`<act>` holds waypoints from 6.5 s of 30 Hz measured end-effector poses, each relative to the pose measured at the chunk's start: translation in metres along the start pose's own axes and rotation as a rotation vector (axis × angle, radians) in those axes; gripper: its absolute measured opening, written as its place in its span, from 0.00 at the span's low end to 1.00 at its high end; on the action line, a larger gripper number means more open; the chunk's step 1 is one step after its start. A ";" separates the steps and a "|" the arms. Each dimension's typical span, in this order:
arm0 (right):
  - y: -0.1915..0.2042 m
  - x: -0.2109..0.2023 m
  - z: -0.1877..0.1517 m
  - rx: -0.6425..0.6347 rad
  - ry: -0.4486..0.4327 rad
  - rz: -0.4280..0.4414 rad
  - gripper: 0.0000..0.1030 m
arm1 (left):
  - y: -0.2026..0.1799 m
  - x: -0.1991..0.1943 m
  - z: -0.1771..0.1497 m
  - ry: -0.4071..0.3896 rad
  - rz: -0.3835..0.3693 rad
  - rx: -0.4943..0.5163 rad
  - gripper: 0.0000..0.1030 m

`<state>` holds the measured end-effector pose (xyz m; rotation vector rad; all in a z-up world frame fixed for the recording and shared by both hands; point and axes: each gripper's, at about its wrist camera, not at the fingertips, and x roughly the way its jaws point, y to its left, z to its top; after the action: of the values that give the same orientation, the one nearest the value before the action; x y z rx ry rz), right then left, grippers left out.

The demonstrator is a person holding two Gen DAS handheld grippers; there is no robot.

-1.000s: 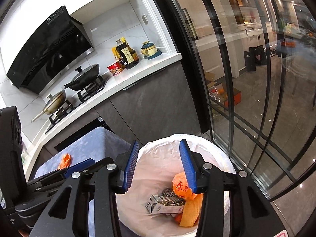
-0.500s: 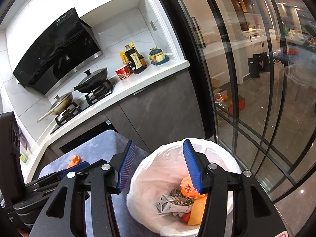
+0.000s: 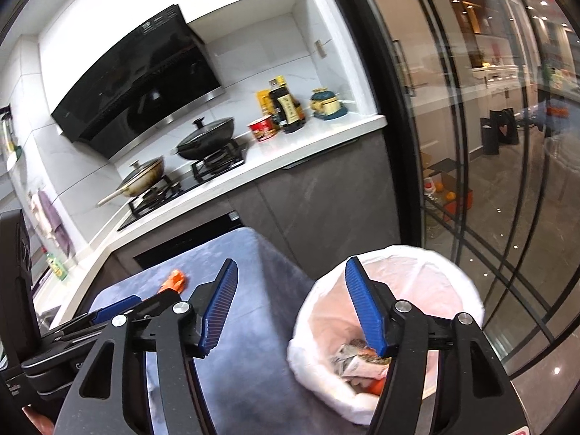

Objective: Collect trash

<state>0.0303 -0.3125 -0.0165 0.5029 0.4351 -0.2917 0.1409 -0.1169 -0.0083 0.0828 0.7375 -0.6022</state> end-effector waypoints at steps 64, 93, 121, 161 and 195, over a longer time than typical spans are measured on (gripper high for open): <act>0.188 0.100 -0.122 -0.194 0.325 0.216 0.15 | 0.249 -0.010 -0.053 0.098 0.334 -0.271 0.85; 0.118 0.183 -0.063 -0.003 0.257 0.158 0.15 | 0.234 0.169 0.004 0.210 0.234 -0.089 0.37; 0.068 0.039 -0.019 0.036 0.057 0.149 0.15 | 0.088 0.022 -0.009 0.084 0.042 -0.050 0.22; -0.114 0.019 -0.010 0.191 0.055 -0.116 0.15 | -0.120 0.077 -0.024 0.199 -0.160 0.159 0.23; -0.112 0.028 -0.004 0.159 0.056 -0.159 0.59 | -0.099 0.084 -0.021 0.191 -0.073 0.106 0.61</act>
<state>0.0120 -0.4088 -0.0770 0.6343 0.5101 -0.4686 0.1230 -0.2343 -0.0660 0.2141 0.8958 -0.7098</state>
